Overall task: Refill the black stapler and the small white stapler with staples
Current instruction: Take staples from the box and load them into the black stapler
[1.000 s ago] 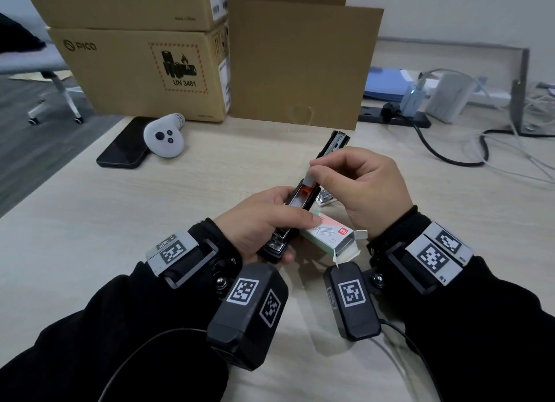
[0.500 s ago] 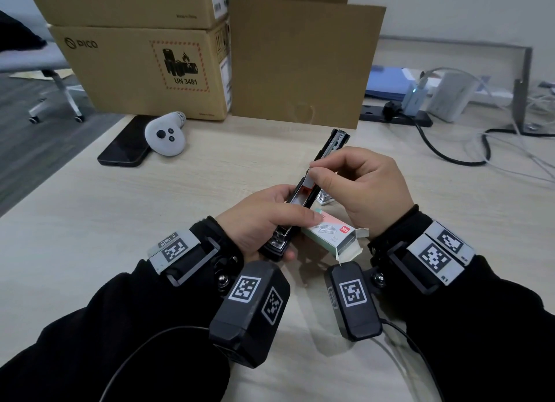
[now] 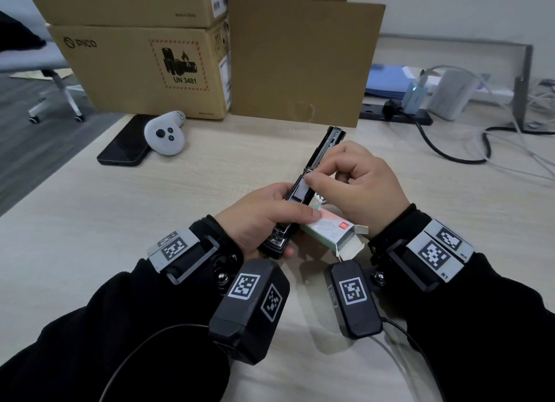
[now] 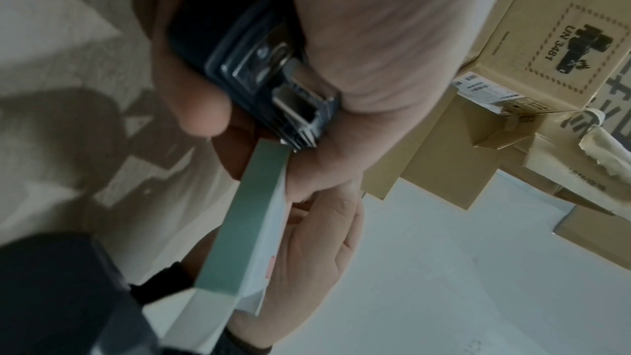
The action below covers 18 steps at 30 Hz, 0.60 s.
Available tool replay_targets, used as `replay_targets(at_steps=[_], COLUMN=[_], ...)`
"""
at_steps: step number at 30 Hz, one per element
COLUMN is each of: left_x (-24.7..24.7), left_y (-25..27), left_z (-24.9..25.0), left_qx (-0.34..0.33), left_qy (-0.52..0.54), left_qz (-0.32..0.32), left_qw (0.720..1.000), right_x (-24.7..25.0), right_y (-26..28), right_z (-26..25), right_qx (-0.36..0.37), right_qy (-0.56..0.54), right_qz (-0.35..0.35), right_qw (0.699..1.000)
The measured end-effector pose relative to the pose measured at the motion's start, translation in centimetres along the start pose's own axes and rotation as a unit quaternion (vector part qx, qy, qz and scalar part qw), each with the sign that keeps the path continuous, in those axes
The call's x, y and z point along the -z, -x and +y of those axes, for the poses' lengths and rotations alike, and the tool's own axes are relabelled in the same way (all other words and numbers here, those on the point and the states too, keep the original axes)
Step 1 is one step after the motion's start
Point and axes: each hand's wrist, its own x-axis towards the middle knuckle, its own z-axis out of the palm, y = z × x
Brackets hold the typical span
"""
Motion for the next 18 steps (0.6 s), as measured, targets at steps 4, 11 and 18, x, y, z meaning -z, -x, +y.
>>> replay_targets(at_steps=[4,11,18], left_x=[0.0,0.0,0.6], left_y=[0.0,0.1,-0.1], left_z=[0.1,0.2,0.7], left_qx=[0.001,0.003,-0.004], left_qy=[0.002,0.019,0.169], left_qz=[0.001,0.011,0.111], left_qw=[1.000,1.000,0.979], right_x=[0.2,0.6,1.8], right_y=[0.2,0.4,0.3], right_z=[-0.3,-0.6,0.5], right_qx=[0.005,0.034,0.017], right_qy=[-0.016,-0.036,-0.099], right_qz=[-0.028,-0.044,0.116], right_qw=[0.999,0.998,0.988])
